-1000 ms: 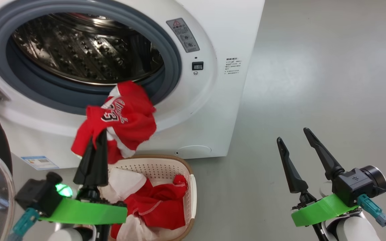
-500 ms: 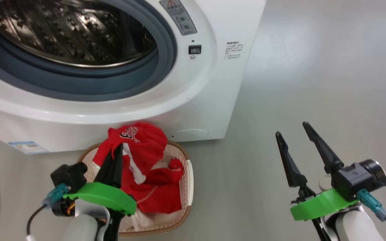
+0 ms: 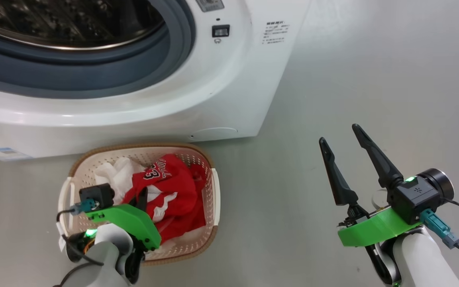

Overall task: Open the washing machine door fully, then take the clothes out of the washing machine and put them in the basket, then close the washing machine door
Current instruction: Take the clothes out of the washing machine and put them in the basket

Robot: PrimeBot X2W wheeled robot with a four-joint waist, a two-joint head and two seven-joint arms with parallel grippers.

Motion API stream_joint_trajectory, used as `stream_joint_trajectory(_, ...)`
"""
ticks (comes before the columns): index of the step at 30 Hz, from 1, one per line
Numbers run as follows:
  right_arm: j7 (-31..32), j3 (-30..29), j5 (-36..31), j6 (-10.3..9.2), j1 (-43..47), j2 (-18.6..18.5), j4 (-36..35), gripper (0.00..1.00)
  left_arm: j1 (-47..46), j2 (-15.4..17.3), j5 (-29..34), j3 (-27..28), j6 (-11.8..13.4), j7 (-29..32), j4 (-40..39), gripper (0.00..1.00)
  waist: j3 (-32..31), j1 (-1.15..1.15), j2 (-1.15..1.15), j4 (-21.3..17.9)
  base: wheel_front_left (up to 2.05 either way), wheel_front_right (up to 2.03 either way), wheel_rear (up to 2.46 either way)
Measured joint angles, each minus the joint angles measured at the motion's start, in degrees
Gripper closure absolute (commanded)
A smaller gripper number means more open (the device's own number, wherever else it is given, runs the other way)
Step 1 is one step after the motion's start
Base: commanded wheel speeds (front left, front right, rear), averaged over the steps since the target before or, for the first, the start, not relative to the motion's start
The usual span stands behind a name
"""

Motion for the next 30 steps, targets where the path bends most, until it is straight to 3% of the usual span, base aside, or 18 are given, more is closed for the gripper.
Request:
stream_joint_trajectory(7, 0.0, 1.31, 0.86, 0.0, -0.51, -0.01, -0.1, 0.0, -4.14, -0.19, -1.57, -2.59, 0.31, 4.11, 8.2, 1.0, 3.61, 0.0, 0.0, -1.62, 0.0, 0.0, 0.0)
stream_joint_trajectory(16, 0.0, 1.53, 1.69, 0.0, -2.75, -0.01, -0.45, 0.0, -6.07, -0.03, -0.68, -4.88, 3.63, 5.23, 11.0, 1.0, 7.73, 0.0, 0.0, -3.57, 0.0, 0.0, 0.0)
stream_joint_trajectory(17, 0.0, 1.54, 1.89, 0.0, -2.82, -0.01, -0.45, 0.0, -6.09, 0.18, -0.43, -5.08, 3.8, 5.34, 11.13, 0.96, 8.04, 0.0, 0.0, -3.75, 0.0, 0.0, 0.0)
stream_joint_trajectory(19, 0.0, 1.55, 2.05, 0.0, -2.93, -0.01, -0.42, 0.0, -6.2, 0.59, -0.41, -5.31, 4.09, 5.66, 11.4, 0.69, 8.5, 0.0, 0.0, -4.03, 0.0, 0.0, 0.0)
stream_joint_trajectory(21, 0.0, 1.54, 2.05, 0.0, -3.21, -0.01, -0.38, 0.0, -6.66, 0.68, -0.3, -5.45, 4.13, 4.44, 11.62, 0.0, 8.75, 0.0, 0.0, -4.12, 0.0, 0.0, 0.0)
stream_joint_trajectory(30, 0.0, 1.1, 1.96, 0.0, -3.68, -0.02, 0.11, 0.0, -7.68, 0.37, 0.71, -7.11, 2.46, -0.49, 11.67, 0.0, 7.39, 0.0, 0.0, -2.79, 0.0, 0.0, 0.0)
